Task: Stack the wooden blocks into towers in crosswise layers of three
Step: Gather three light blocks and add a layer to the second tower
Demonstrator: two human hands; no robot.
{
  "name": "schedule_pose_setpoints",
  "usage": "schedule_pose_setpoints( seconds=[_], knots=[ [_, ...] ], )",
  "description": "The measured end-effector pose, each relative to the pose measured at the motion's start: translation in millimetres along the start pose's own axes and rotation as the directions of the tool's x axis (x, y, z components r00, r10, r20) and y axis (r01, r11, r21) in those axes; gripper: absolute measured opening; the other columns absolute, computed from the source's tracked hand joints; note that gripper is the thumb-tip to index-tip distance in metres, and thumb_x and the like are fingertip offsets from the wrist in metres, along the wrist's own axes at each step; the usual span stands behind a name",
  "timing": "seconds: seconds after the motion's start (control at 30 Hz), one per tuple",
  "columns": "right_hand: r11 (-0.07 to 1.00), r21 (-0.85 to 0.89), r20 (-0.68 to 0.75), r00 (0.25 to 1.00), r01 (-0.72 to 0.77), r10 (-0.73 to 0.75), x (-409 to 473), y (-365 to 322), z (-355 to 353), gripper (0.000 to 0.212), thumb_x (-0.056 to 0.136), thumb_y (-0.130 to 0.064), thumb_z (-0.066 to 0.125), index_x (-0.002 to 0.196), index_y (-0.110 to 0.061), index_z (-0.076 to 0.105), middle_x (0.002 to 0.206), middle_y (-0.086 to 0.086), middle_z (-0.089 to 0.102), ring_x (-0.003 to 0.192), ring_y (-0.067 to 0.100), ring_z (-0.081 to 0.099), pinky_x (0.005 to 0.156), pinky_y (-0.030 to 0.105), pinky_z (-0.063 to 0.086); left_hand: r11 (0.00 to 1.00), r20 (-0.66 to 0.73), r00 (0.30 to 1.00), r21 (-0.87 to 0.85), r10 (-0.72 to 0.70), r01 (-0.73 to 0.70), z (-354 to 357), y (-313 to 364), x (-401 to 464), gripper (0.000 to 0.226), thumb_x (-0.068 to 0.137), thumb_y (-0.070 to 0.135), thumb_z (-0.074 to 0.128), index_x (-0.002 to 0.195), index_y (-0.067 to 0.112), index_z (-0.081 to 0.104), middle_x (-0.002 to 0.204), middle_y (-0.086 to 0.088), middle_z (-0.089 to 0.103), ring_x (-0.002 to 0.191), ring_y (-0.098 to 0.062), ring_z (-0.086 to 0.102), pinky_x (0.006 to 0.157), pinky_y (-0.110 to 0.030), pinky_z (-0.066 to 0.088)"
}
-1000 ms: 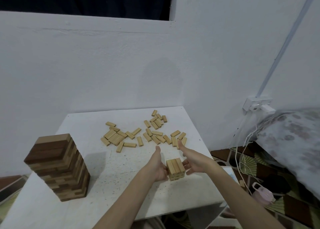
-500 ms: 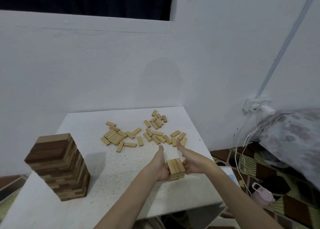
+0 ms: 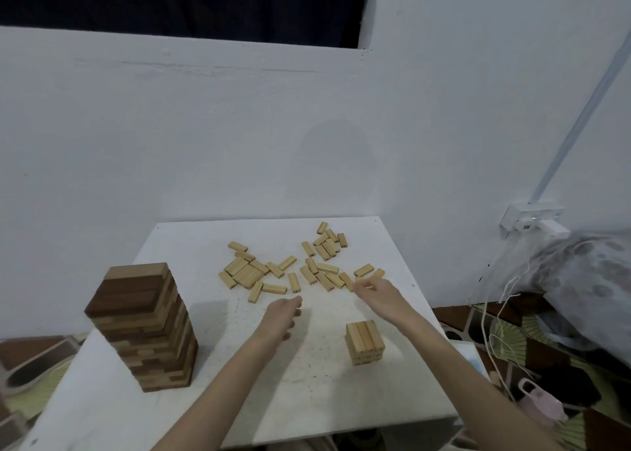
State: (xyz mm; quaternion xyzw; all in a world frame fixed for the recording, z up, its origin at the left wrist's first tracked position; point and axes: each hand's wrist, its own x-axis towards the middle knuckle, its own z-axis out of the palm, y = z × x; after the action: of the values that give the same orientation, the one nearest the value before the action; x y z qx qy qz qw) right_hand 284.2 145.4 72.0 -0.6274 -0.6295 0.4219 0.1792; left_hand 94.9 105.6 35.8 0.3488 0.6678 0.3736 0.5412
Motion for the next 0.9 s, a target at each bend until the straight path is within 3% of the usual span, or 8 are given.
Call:
schedule_pose_setpoints(
  seconds=[0.07, 0.17, 0.37, 0.5, 0.6, 0.77, 0.9],
  knots=[
    [0.997, -0.019, -0.041, 0.997, 0.07, -0.07, 3.5, -5.8, 18.0, 0.035, 0.098, -0.03, 0.048, 0.126, -0.01, 0.055, 0.128, 0.005, 0.055, 0.116, 0.017, 0.05, 0.088, 0.023, 0.036, 0.989, -0.09, 0.991, 0.119, 0.097, -0.086, -19.5, -13.7, -0.9, 0.019, 0.098, 0.026, 0.045, 0.106, 0.011, 0.054, 0.111, -0.006, 0.057, 0.094, -0.02, 0.05, 0.078, -0.028, 0.038],
    [0.979, -0.072, -0.093, 0.976, 0.192, -0.198, 4.2, -11.7, 52.0, 0.031, 0.098, -0.025, 0.048, 0.125, -0.013, 0.057, 0.127, 0.001, 0.056, 0.118, 0.014, 0.051, 0.095, 0.024, 0.039, 0.951, -0.203, 0.961, 0.281, 0.189, -0.127, -41.6, -36.3, -4.5, 0.023, 0.098, 0.021, 0.046, 0.114, 0.01, 0.058, 0.106, -0.001, 0.056, 0.095, -0.013, 0.049, 0.079, -0.023, 0.035],
    [0.939, -0.202, -0.064, 0.952, 0.28, -0.298, 21.4, -11.7, 128.5, 0.022, 0.096, -0.026, 0.049, 0.113, -0.022, 0.062, 0.115, -0.003, 0.061, 0.102, 0.011, 0.057, 0.09, 0.027, 0.048, 0.868, -0.305, 0.887, 0.462, 0.346, -0.18, -61.7, -51.9, 10.7, 0.022, 0.098, 0.014, 0.044, 0.111, 0.01, 0.06, 0.112, -0.004, 0.06, 0.102, -0.017, 0.055, 0.08, -0.021, 0.04],
    [0.916, -0.255, -0.09, 0.936, 0.309, -0.34, 37.7, -13.6, 151.6, 0.024, 0.095, -0.02, 0.047, 0.114, -0.021, 0.061, 0.115, -0.002, 0.058, 0.107, 0.013, 0.055, 0.092, 0.028, 0.046, 0.804, -0.284, 0.837, 0.531, 0.468, -0.269, -64.3, -51.8, 28.6, 0.021, 0.095, 0.002, 0.043, 0.104, 0.01, 0.06, 0.109, -0.005, 0.056, 0.103, -0.017, 0.052, 0.079, -0.015, 0.035],
    [0.894, -0.318, -0.117, 0.923, 0.316, -0.367, 50.5, -15.7, 154.5, 0.029, 0.096, -0.016, 0.044, 0.122, -0.019, 0.055, 0.123, -0.001, 0.052, 0.115, 0.016, 0.047, 0.097, 0.029, 0.043, 0.708, -0.226, 0.815, 0.646, 0.534, -0.285, -64.0, -50.4, 42.0, 0.03, 0.092, -0.001, 0.039, 0.113, 0.01, 0.056, 0.119, -0.003, 0.052, 0.111, -0.018, 0.044, 0.088, -0.021, 0.037],
    [0.835, -0.431, -0.103, 0.901, 0.341, -0.421, 68.0, -20.9, 149.8, 0.038, 0.097, -0.013, 0.041, 0.134, -0.02, 0.044, 0.134, -0.002, 0.048, 0.122, 0.02, 0.039, 0.099, 0.03, 0.04, 0.52, -0.097, 0.831, 0.818, 0.548, -0.248, -59.3, -42.7, 65.6, 0.053, 0.089, 0.009, 0.046, 0.14, 0.015, 0.033, 0.146, 0.003, 0.031, 0.129, -0.017, 0.032, 0.105, -0.021, 0.024],
    [0.746, -0.553, 0.0, 0.895, 0.372, -0.446, 77.6, -22.8, 153.3, 0.048, 0.098, -0.013, 0.041, 0.145, -0.022, 0.033, 0.143, -0.006, 0.045, 0.124, 0.021, 0.037, 0.1, 0.031, 0.036, 0.455, -0.019, 0.851, 0.852, 0.524, -0.261, -53.5, -40.9, 74.4, 0.049, 0.092, 0.013, 0.044, 0.139, 0.017, 0.032, 0.145, 0.005, 0.033, 0.124, -0.019, 0.034, 0.102, -0.021, 0.027]
  ],
)
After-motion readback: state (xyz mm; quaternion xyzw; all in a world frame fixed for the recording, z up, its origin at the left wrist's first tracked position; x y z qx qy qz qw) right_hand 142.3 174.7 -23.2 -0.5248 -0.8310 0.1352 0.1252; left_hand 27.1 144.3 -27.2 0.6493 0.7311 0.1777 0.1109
